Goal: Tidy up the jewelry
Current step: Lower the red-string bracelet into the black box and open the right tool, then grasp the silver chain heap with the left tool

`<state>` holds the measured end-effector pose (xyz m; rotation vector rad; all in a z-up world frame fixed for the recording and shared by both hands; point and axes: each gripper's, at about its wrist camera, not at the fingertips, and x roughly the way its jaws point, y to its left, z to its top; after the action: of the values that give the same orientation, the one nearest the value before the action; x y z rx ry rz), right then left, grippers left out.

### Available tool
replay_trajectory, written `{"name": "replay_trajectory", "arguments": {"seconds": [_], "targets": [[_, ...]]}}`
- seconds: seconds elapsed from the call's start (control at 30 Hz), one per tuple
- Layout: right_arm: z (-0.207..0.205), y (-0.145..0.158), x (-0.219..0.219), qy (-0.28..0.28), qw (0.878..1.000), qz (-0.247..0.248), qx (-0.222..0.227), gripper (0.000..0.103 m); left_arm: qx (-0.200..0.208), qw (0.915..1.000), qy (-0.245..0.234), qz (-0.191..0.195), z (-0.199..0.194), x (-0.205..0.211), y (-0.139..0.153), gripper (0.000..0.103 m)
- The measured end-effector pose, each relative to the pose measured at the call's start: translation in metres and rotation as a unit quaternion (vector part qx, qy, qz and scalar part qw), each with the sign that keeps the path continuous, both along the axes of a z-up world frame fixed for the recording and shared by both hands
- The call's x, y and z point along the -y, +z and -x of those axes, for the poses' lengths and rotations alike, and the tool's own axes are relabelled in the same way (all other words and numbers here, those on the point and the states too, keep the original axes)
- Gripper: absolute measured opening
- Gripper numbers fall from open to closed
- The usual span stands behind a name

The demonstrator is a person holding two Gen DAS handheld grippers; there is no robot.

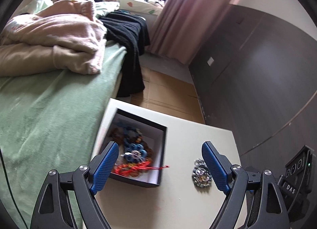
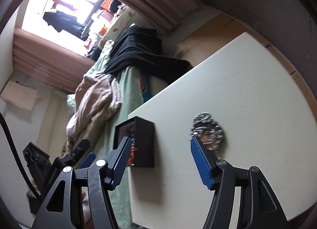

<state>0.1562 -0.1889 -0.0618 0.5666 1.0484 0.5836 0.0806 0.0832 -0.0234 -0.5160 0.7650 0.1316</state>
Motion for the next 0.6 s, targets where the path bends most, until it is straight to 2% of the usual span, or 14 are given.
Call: {"name": "replay_trajectory", "arguments": {"seconds": [0.2,0.3,0.4,0.57,0.6], "targets": [[0.000,0.000,0.025,-0.018,1.000,0.020,-0.006,0.063,-0.004,0.9994,-0.029,-0.018,-0.009,0.029,-0.005,0.084],[0.000,0.000,0.033,-0.028,0.999,0.035,-0.009,0.063,-0.012,0.9985,-0.047,-0.025,-0.016,0.044,-0.011,0.077],[-0.001,-0.001,0.045,-0.036,0.998,0.040,-0.015,0.063,-0.021,0.9970,-0.067,-0.033,-0.025,0.059,-0.017,0.068],[-0.007,-0.004,0.064,-0.054,0.997,0.035,-0.029,0.063,-0.037,0.9945,-0.093,-0.031,-0.037,0.079,-0.029,0.044],[-0.008,-0.004,0.068,-0.058,0.997,0.033,-0.031,0.063,-0.042,0.9939,-0.098,-0.029,-0.040,0.083,-0.032,0.042]]}}
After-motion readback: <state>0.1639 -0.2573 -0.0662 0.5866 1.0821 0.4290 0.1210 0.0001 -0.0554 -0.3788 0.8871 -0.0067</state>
